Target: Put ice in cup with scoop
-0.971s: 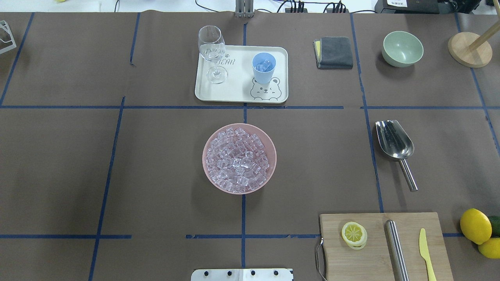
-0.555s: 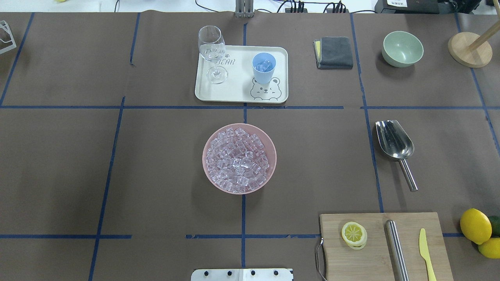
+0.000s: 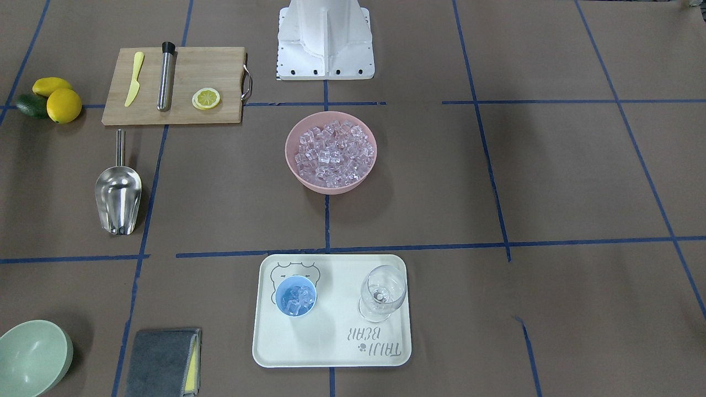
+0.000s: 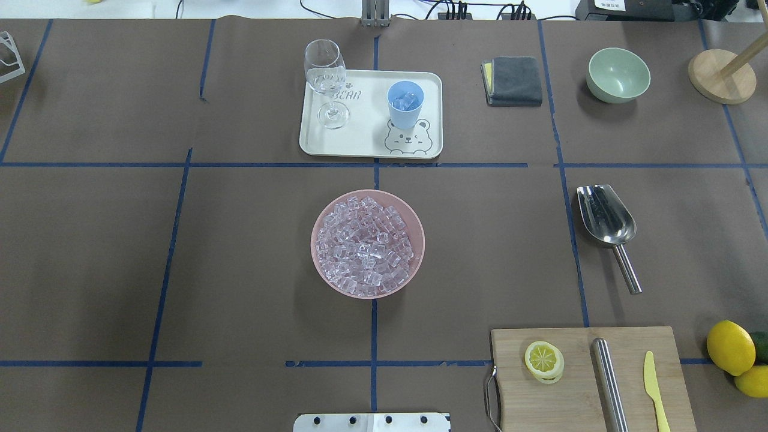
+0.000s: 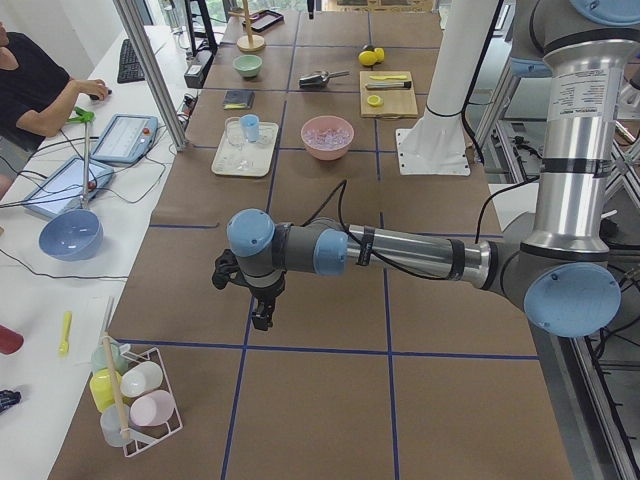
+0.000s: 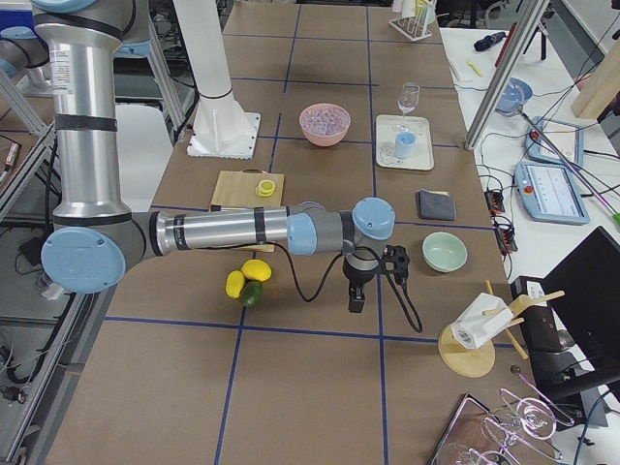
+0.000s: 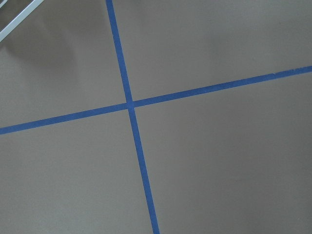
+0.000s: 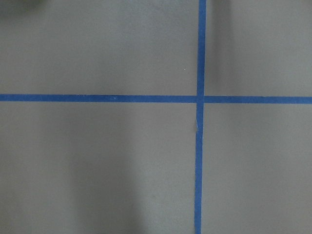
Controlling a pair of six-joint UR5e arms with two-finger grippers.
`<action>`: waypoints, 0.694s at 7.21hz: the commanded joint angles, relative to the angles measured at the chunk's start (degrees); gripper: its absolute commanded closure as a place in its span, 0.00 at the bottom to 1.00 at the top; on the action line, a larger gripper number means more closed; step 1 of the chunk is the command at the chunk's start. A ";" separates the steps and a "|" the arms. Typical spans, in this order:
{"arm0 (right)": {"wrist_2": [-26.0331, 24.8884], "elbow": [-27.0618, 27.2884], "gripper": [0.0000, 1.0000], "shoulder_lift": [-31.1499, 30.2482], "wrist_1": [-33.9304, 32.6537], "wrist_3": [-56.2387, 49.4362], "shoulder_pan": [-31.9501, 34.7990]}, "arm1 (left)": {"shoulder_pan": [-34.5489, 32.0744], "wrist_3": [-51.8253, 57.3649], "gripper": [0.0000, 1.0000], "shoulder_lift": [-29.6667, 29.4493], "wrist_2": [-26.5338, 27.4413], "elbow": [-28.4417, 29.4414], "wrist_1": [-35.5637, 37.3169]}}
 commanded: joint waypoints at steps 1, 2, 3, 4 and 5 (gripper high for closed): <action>0.56 0.23 0.00 0.33 0.03 0.16 -1.64 | 0.00 0.00 0.00 -0.04 0.11 0.28 0.00; 0.13 0.23 0.00 0.33 0.47 0.24 -4.79 | 0.00 0.00 0.00 -0.13 0.11 0.28 0.00; 0.04 -0.21 0.00 0.60 0.56 -0.37 -4.91 | 0.00 0.00 0.00 -0.04 0.46 -0.33 0.09; 0.65 0.40 0.00 0.69 0.73 -0.11 -4.73 | -0.17 0.00 0.00 -0.13 0.72 -0.16 0.09; 0.04 0.93 0.00 0.86 0.65 0.59 -6.38 | -0.43 0.00 0.00 -0.56 2.29 -0.68 0.00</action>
